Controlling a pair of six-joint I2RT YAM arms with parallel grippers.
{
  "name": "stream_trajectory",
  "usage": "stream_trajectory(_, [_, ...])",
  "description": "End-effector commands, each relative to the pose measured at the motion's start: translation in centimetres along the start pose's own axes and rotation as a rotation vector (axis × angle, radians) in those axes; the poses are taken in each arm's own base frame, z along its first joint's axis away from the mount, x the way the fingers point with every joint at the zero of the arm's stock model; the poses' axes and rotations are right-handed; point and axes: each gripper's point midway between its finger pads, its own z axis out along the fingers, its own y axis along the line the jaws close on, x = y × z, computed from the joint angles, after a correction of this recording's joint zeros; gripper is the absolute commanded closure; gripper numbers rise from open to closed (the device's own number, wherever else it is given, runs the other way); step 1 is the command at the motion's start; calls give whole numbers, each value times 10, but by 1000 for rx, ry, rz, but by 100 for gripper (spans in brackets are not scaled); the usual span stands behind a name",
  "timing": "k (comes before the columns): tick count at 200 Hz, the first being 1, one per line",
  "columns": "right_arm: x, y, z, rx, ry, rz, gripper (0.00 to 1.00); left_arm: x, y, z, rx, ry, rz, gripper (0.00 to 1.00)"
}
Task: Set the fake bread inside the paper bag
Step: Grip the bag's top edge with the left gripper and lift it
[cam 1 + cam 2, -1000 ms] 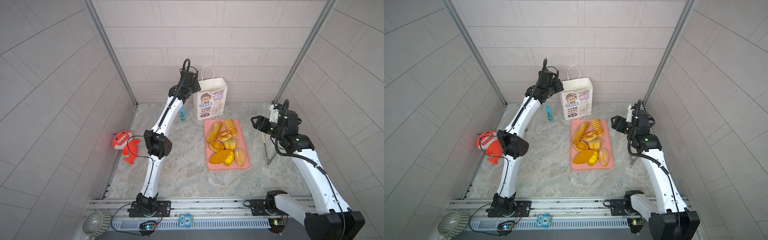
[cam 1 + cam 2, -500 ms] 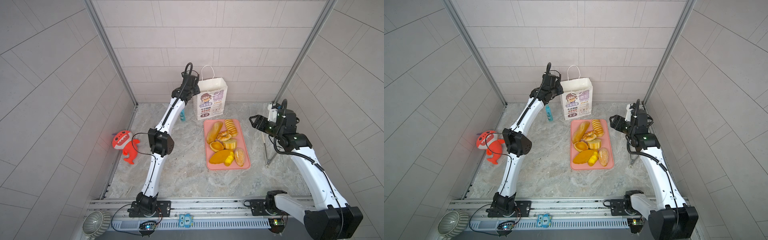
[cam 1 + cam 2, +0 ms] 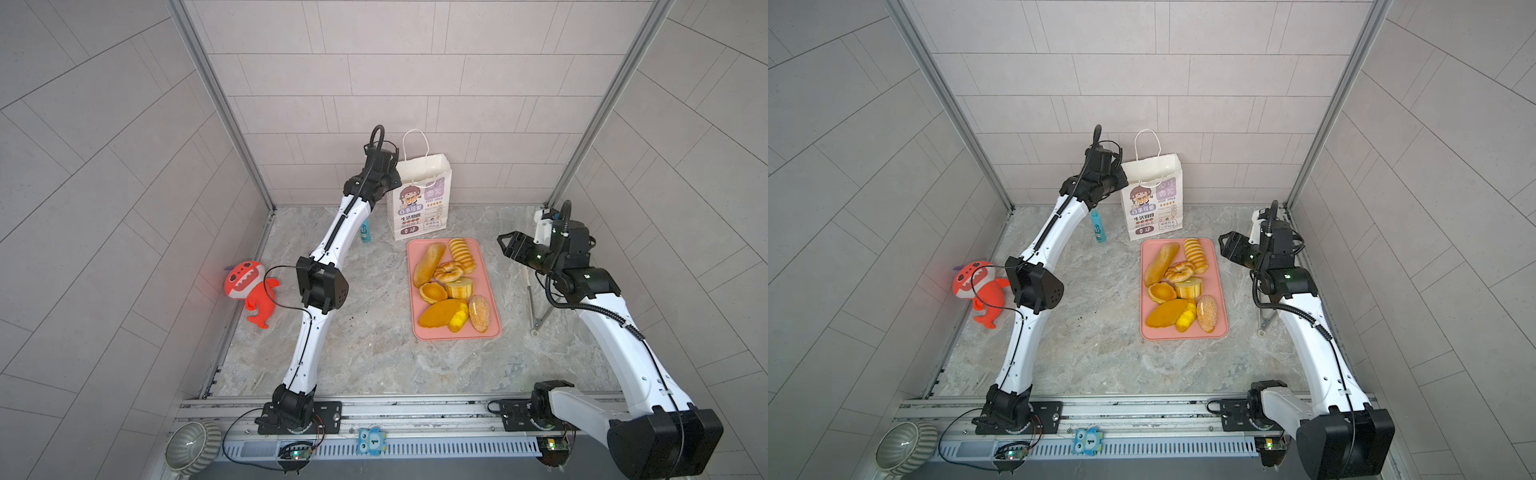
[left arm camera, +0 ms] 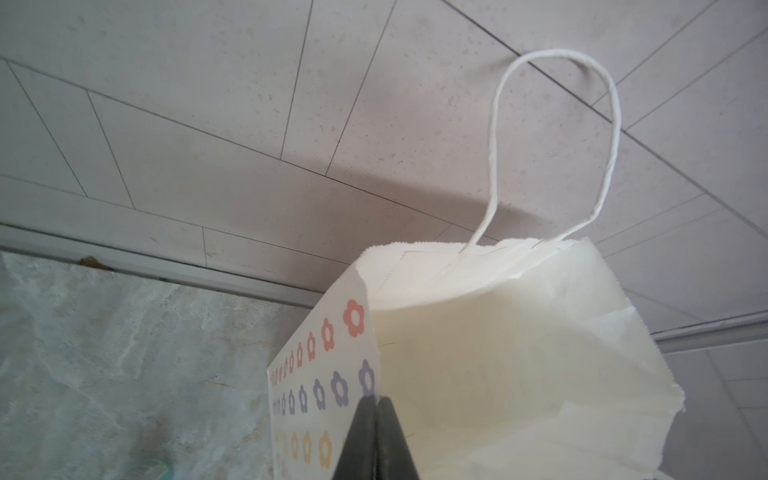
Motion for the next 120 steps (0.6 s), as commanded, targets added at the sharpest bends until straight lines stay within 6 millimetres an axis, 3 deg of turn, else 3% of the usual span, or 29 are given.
stream_trajectory(1, [3,0,1,-4,3,11,29,-9,-8,-7,44,-18,-33,100])
stream_trajectory(50, [5,-2,-2,3,3,2,30,-18,-17,-20,95,-44,-81,100])
stream_trajectory(120, [9,-5,-4,12,4,8,33,-50,-44,-60,225,-117,-132,100])
